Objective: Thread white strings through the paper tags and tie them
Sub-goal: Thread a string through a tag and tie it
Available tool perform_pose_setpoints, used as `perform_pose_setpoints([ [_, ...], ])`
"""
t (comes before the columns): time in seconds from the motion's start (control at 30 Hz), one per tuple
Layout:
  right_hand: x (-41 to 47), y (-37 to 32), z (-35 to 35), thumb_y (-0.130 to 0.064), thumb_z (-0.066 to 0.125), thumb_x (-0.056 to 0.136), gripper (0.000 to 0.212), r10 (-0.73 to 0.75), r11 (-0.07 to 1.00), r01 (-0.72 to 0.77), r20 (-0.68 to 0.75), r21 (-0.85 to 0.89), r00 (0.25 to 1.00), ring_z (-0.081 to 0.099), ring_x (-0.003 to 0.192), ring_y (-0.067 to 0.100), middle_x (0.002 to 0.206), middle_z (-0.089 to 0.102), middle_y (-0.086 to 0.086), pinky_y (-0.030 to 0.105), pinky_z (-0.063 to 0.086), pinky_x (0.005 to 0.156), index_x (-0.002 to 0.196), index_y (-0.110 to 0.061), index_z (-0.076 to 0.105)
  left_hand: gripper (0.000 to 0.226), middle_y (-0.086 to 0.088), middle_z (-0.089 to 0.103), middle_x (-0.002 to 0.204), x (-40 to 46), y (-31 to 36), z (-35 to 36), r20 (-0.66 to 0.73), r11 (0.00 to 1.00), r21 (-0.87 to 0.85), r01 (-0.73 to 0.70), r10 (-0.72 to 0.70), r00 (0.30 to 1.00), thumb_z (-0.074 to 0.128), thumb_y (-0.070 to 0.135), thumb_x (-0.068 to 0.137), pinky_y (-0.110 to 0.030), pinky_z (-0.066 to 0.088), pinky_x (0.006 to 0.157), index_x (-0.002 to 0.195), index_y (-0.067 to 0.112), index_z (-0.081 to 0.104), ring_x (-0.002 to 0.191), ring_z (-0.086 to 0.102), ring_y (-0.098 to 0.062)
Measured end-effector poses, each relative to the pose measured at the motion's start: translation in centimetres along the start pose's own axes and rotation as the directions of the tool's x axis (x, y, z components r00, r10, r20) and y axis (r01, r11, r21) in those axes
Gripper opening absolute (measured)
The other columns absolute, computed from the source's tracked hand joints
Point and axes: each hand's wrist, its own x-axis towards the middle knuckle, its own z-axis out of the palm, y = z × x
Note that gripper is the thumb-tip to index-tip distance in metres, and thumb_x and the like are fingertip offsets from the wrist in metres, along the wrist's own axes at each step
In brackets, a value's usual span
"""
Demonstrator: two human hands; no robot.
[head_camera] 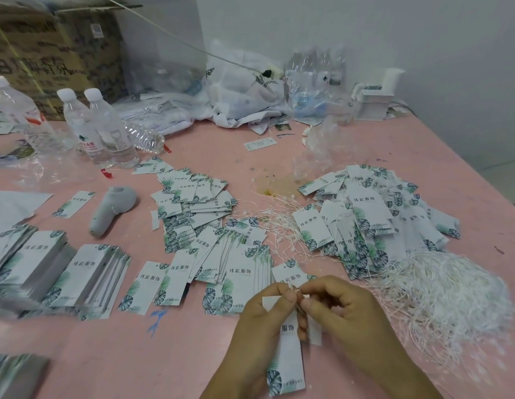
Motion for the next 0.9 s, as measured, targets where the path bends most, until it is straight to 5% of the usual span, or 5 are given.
perform_pose_setpoints([
  [0.4, 0.6, 0.8, -2.5, -0.01, 0.062, 0.092, 0.024, 0.015, 0.998, -0.032, -0.268, -0.061, 0.963, 0.062, 0.066, 0.012, 0.074, 0.067, -0.003, 0.013, 0.049, 0.062, 0.082, -0.031, 0.067, 0.021, -0.017, 0.064, 0.072, 0.1, -0.1, 0.2, 0.016, 0.996, 0.075, -0.037, 0.036, 0.999, 0.069, 0.031, 0.086, -0.031, 0.05, 0.059, 0.078, 0.013, 0.067, 0.057, 0.058, -0.024],
  [0.57, 0.7, 1.1, -4.2, -0.015, 0.06, 0.093, 0.033, -0.107, 0.835, -0.193, -0.495, -0.516, 0.862, 0.053, 0.113, 0.017, 0.121, 0.048, -0.02, 0.031, 0.044, 0.079, 0.123, -0.028, 0.061, 0.016, -0.019, 0.063, 0.073, 0.0, -0.1, 0.1, 0.005, 0.998, 0.048, -0.03, 0.03, 1.0, 0.072, 0.027, 0.084, -0.031, 0.051, 0.059, 0.079, 0.012, 0.068, 0.057, 0.058, -0.025],
  [0.67, 0.1, 0.7, -2.4, -0.023, 0.064, 0.089, 0.035, -0.074, 0.935, -0.068, -0.379, -0.349, 0.922, 0.046, 0.116, -0.011, 0.122, 0.05, -0.034, 0.023, 0.047, 0.081, 0.114, -0.047, 0.059, 0.019, -0.02, 0.063, 0.074, 0.1, -0.1, 0.2, 0.002, 0.999, 0.015, -0.031, 0.031, 1.0, 0.076, 0.029, 0.081, -0.031, 0.051, 0.058, 0.08, 0.012, 0.068, 0.057, 0.058, -0.025],
  [0.77, -0.2, 0.5, 0.3, -0.032, 0.074, 0.082, 0.036, 0.086, 0.99, -0.097, -0.114, -0.099, 0.99, 0.057, 0.105, -0.006, 0.114, 0.063, -0.026, 0.016, 0.046, 0.083, 0.11, -0.05, 0.059, 0.024, -0.018, 0.063, 0.074, 0.1, -0.2, 0.1, 0.002, 0.999, -0.018, -0.039, 0.039, 0.999, 0.079, 0.033, 0.076, -0.033, 0.052, 0.061, 0.083, 0.014, 0.067, 0.061, 0.059, -0.025],
  [0.9, -0.2, 1.0, 2.2, -0.034, 0.074, 0.071, 0.045, 0.073, 0.994, -0.083, -0.133, -0.075, 0.988, 0.059, 0.092, 0.003, 0.101, 0.066, -0.02, 0.009, 0.044, 0.076, 0.108, -0.052, 0.057, 0.023, -0.014, 0.07, 0.088, 0.4, -0.4, 0.0, -0.051, 0.997, -0.021, -0.078, 0.077, 0.996, 0.078, 0.034, 0.073, -0.036, 0.054, 0.071, 0.084, 0.015, 0.069, 0.078, 0.065, -0.027],
])
